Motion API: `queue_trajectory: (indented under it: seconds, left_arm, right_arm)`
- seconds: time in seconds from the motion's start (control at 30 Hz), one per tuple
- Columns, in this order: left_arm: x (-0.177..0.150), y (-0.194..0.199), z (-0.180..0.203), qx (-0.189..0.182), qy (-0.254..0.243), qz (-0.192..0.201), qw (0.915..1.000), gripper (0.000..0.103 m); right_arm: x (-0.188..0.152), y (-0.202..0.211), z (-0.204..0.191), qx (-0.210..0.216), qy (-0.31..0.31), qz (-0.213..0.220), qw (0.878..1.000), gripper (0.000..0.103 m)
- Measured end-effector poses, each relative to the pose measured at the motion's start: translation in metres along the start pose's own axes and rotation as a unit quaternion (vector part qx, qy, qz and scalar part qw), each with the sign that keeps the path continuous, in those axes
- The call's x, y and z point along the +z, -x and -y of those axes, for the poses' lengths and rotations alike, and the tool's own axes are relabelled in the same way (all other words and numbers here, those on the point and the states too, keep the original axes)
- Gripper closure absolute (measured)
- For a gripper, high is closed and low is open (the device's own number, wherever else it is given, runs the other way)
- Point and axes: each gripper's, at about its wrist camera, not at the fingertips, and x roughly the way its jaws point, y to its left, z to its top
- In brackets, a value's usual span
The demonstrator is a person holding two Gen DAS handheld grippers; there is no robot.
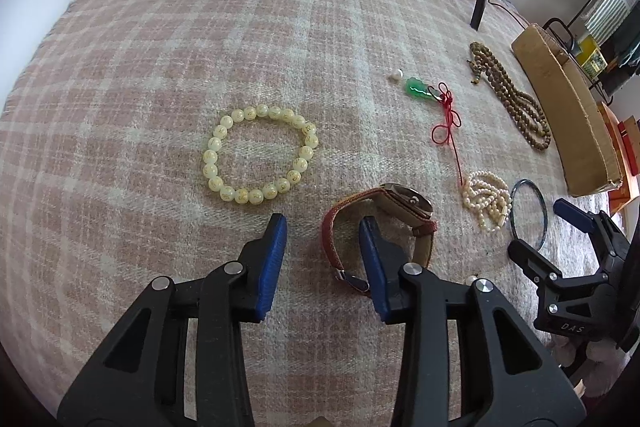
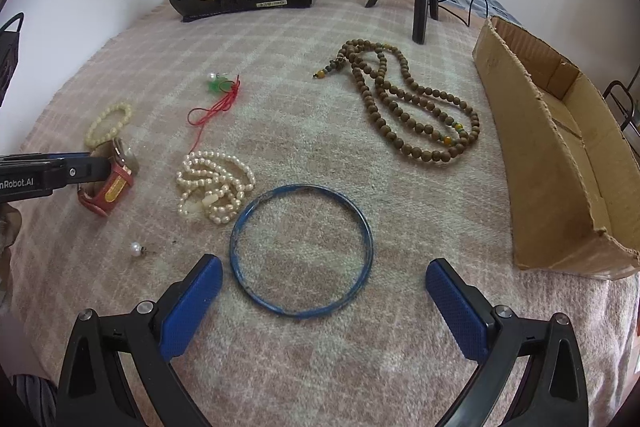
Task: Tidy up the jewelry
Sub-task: 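Grasp the red-strap watch with the left tool while the right tool grasps the blue bangle, then carry the watch and bangle into the cardboard box and open both tools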
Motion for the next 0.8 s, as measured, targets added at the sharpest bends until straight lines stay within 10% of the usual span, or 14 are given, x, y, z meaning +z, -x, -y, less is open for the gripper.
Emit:
queue_trajectory:
  seconds: [0.8]
  left_arm:
    - [-0.002,0.003,0.004,0.004,-0.002,0.01,0.9999,0.097]
  right_arm:
    - [0.004,0.008,0.001,0.039,-0.01,0.003,0.999,0.028]
